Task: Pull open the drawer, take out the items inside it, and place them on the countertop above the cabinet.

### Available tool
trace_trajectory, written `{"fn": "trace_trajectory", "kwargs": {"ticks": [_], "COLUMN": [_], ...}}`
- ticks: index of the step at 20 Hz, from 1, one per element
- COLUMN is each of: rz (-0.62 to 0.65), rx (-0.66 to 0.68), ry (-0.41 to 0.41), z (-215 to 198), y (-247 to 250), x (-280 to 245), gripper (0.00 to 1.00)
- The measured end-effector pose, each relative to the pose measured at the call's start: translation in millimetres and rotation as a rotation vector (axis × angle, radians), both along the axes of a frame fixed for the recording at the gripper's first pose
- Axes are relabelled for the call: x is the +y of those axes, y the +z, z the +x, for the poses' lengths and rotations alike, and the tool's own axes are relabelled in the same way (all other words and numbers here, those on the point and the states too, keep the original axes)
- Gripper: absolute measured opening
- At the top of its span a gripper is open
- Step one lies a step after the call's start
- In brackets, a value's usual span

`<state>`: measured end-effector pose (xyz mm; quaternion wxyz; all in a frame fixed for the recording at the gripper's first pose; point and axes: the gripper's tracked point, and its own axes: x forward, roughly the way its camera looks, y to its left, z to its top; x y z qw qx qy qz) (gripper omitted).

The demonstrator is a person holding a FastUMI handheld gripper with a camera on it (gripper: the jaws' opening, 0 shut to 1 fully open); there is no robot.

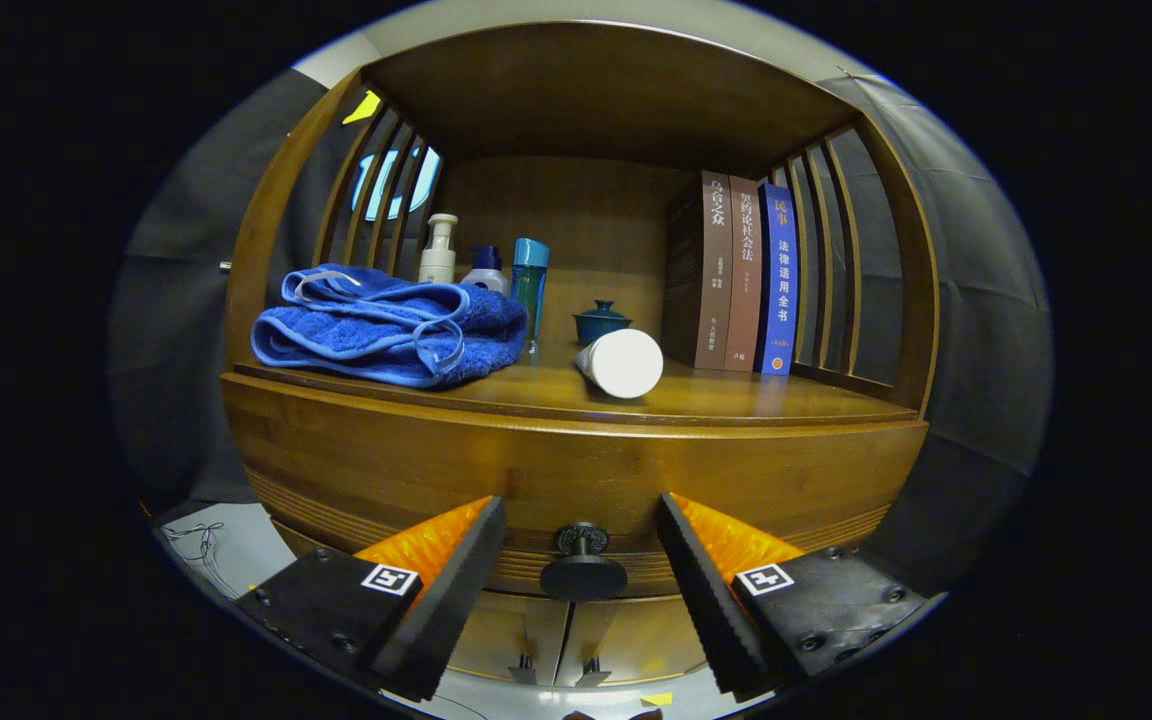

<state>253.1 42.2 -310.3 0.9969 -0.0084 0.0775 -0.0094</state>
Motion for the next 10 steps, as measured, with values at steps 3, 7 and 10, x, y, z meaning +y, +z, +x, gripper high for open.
{"fn": "trace_trajectory", "kwargs": {"ticks": [3, 7, 10], "rz": [-0.005, 0.005, 0.033], "rx": [-0.039, -0.032, -0.039], "ry": [0.003, 0.032, 0.039], "z": [-18.7, -52.7, -76.1], "y": [30.7, 69.9, 104.6], "x": [0.4, 10.5, 12.8], "gripper": [1.00, 1.00, 1.00]}}
